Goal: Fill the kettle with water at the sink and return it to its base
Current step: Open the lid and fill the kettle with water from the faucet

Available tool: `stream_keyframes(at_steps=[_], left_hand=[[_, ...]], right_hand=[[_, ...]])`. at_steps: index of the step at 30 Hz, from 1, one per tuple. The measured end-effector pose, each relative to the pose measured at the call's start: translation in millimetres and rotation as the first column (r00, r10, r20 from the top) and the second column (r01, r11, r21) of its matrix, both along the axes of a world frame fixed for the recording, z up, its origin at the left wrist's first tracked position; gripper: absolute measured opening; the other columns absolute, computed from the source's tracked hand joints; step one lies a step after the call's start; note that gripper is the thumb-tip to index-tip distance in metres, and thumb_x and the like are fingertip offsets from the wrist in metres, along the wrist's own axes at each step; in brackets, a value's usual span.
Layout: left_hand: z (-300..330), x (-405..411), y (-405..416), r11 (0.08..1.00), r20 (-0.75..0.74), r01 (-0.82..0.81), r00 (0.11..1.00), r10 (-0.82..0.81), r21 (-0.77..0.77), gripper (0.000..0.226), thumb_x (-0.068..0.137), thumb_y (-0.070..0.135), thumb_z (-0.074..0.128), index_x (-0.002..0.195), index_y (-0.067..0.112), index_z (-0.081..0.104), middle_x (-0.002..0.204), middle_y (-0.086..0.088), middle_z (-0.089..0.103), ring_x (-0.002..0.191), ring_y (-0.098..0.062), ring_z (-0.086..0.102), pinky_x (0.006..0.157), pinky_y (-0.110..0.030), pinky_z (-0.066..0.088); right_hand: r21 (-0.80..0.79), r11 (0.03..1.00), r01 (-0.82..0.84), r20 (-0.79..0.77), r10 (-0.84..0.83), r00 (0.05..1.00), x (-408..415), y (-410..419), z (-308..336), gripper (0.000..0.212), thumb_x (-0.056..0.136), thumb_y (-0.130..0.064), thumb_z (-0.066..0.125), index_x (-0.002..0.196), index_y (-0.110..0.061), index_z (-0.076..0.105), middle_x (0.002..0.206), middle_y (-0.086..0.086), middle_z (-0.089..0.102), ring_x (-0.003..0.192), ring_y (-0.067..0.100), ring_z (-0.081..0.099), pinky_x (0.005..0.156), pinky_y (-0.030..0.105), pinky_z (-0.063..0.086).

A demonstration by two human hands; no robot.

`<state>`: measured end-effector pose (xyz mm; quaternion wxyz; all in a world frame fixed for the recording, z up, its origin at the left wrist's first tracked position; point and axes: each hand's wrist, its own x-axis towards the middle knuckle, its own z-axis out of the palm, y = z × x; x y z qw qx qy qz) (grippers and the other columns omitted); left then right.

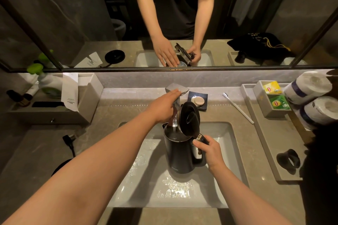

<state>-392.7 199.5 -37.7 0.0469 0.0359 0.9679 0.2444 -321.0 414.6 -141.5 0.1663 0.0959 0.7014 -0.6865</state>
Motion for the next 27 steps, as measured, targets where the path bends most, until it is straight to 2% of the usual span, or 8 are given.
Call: stream_keyframes(at_steps=[8, 12, 16, 27], left_hand=[[-0.1, 1.5, -0.7, 1.0, 0.021, 0.01, 1.0, -0.009, -0.001, 0.072, 0.089, 0.005, 0.053, 0.149, 0.029, 0.022, 0.158, 0.007, 0.016, 0.14, -0.017, 0.023, 0.108, -0.033, 0.025], [0.2, 1.3, -0.5, 1.0, 0.026, 0.018, 1.0, -0.018, 0.006, 0.071, 0.088, 0.002, 0.05, 0.149, 0.027, 0.022, 0.158, 0.006, 0.017, 0.14, -0.018, 0.023, 0.11, -0.036, 0.026], [0.2, 1.1, -0.1, 1.0, 0.033, 0.019, 0.999, -0.019, 0.005, 0.072, 0.088, 0.002, 0.05, 0.149, 0.027, 0.022, 0.158, 0.005, 0.016, 0.141, -0.019, 0.022, 0.111, -0.037, 0.026], [0.9, 1.1, 0.9, 1.0, 0.023, 0.02, 1.0, -0.021, 0.012, 0.072, 0.086, -0.001, 0.049, 0.148, 0.027, 0.024, 0.157, 0.004, 0.019, 0.14, -0.02, 0.025, 0.109, -0.037, 0.028]], right_hand=[[0.011, 1.0, 0.007, 0.012, -0.007, 1.0, 1.4, 2.0, 1.4, 0.034, 0.065, -0.033, 0.076, 0.084, -0.007, 0.068, 0.07, -0.001, 0.067, 0.077, 0.025, 0.06, 0.063, 0.035, 0.048], [-0.015, 1.0, 0.002, 0.038, -0.001, 0.999, 0.8, 3.4, 2.6, 0.028, 0.063, -0.029, 0.076, 0.079, -0.008, 0.066, 0.061, -0.008, 0.065, 0.073, 0.024, 0.058, 0.055, 0.033, 0.046], [-0.041, 0.999, 0.002, 0.051, 0.0, 0.999, 1.0, 4.3, 3.4, 0.024, 0.063, -0.027, 0.075, 0.077, -0.01, 0.064, 0.06, -0.009, 0.064, 0.073, 0.024, 0.056, 0.05, 0.031, 0.046], [-0.049, 0.999, -0.015, 0.024, 0.016, 1.0, -0.4, 5.6, 2.3, 0.021, 0.062, -0.029, 0.076, 0.075, -0.014, 0.068, 0.059, -0.011, 0.066, 0.069, 0.019, 0.059, 0.058, 0.029, 0.047]])
